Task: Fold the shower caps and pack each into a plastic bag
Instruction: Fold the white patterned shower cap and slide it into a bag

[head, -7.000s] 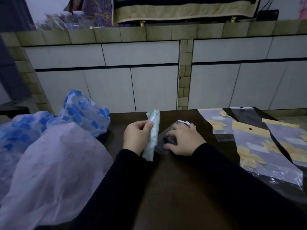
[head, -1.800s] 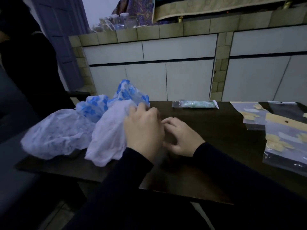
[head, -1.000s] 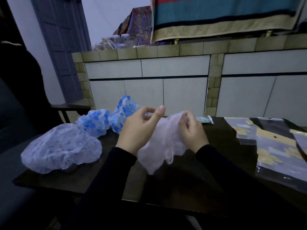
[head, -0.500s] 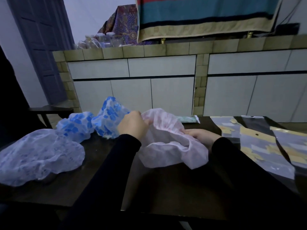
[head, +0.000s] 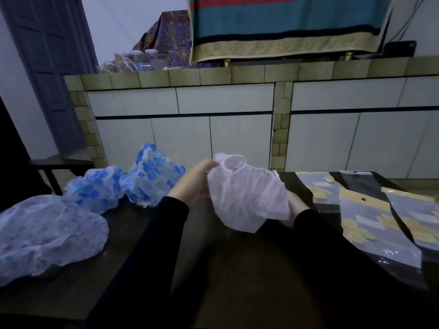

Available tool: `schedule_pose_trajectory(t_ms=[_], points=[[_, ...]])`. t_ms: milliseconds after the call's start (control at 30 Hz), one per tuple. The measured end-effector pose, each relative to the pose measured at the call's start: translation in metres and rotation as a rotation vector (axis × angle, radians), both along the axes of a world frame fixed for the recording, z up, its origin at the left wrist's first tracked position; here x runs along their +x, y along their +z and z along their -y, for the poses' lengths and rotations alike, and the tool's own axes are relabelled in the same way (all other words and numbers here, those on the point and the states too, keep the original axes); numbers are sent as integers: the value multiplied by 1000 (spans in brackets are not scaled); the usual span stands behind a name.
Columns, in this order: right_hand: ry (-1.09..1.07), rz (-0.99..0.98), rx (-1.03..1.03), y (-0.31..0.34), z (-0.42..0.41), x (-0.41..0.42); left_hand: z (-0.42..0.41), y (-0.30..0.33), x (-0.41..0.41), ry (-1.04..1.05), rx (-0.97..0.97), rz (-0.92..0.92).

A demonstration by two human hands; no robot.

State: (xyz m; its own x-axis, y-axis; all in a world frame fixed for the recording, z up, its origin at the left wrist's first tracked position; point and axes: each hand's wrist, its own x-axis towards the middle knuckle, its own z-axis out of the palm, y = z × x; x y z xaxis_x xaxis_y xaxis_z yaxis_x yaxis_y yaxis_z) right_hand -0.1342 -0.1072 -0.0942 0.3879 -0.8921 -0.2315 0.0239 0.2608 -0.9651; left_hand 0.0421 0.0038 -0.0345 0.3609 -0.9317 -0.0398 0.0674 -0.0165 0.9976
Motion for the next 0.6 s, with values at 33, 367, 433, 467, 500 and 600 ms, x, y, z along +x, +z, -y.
schedule_pose_trajectory(t_ms=[33, 367, 433, 467, 500, 600], points=[[32, -8, 30, 1, -6, 1, 1, -10, -1, -20, 23, 33], [-66, -306, -361, 3, 14, -9, 20, -45, 40, 390, -216, 324], [58, -407, -458, 0, 15, -8, 16, -40, 45, 407, -280, 330], [98, -372, -506, 4, 13, -7, 15, -37, 45, 393, -305, 357], [91, -287, -563, 10, 10, -5, 14, -34, 43, 370, -328, 392], [-44, -88, -838, 41, 2, 2, 14, -26, 37, 299, -383, 471]])
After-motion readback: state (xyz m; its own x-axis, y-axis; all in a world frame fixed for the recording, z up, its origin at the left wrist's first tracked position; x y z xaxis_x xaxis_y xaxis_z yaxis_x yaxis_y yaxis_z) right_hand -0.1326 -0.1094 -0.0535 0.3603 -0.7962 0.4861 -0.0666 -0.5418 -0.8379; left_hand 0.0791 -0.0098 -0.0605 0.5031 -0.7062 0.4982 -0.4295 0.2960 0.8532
